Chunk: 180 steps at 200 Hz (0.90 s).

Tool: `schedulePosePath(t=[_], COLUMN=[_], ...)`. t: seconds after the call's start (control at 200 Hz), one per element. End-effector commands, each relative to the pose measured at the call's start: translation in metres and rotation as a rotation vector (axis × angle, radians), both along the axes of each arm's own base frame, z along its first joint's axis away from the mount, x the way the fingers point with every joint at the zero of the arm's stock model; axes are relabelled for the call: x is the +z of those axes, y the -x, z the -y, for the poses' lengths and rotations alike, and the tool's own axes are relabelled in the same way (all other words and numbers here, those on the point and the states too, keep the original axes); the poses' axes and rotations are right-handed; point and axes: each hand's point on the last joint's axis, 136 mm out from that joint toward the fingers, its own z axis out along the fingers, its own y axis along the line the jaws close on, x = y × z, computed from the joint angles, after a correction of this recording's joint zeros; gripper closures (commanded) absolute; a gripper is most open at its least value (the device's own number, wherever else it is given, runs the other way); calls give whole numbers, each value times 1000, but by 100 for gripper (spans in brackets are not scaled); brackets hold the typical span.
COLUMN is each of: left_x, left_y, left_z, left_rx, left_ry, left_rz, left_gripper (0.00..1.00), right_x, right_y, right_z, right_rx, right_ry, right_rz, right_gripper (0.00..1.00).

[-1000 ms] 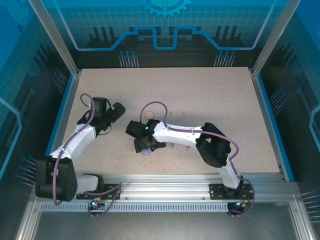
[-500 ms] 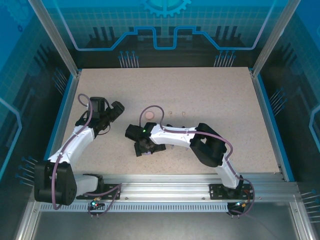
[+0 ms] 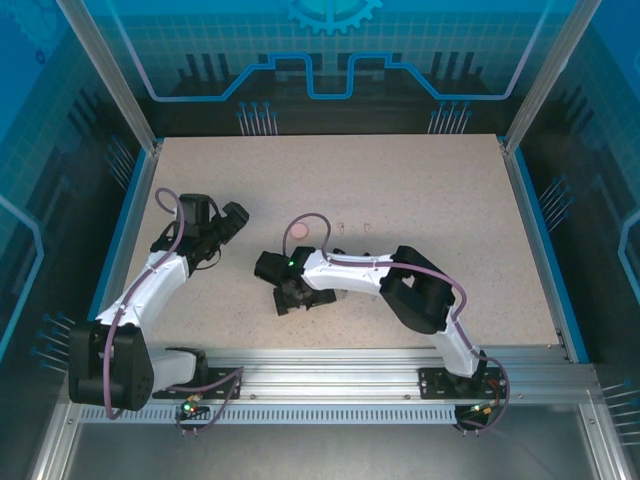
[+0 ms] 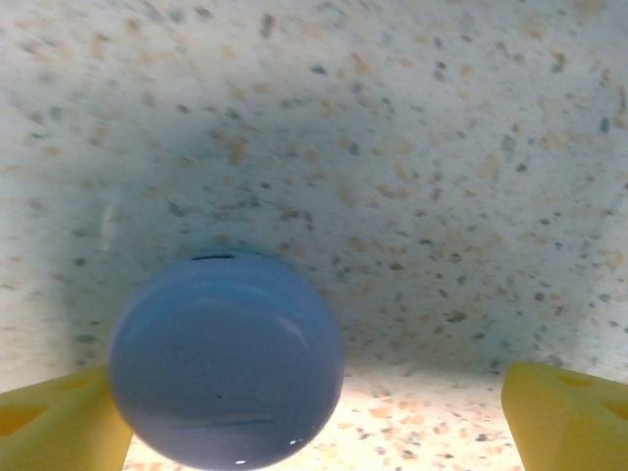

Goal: Insert wireless bluetooth earbuds into charging case

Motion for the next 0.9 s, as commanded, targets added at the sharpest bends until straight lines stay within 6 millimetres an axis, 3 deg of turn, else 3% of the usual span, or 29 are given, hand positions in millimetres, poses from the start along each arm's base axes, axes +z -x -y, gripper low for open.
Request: schedulePosePath(t=[0.0,0.315,0.495,0.6,0.895], left_x=[1,6,9,10,12], left_y=[5,3,2,1,-1], left_z=[0,2,4,4,2], left_rx=[1,-2,-8,-11,-15], left_ry=[23,37,43,41,26], left_rz=[-10,1,4,6,4], left_gripper=[1,1,1,1,1], right_x=[14,32,57,64,43], right_y=[-1,-2,-9,-19,-47], right_z=[16,48,49,40,25], right_rx=[-13,-82,-141,-181,-229], right_ry=[12,32,-29,-88,-103], right_rz=[20,72,124,138,75], right_gripper=[4,4,4,4,4])
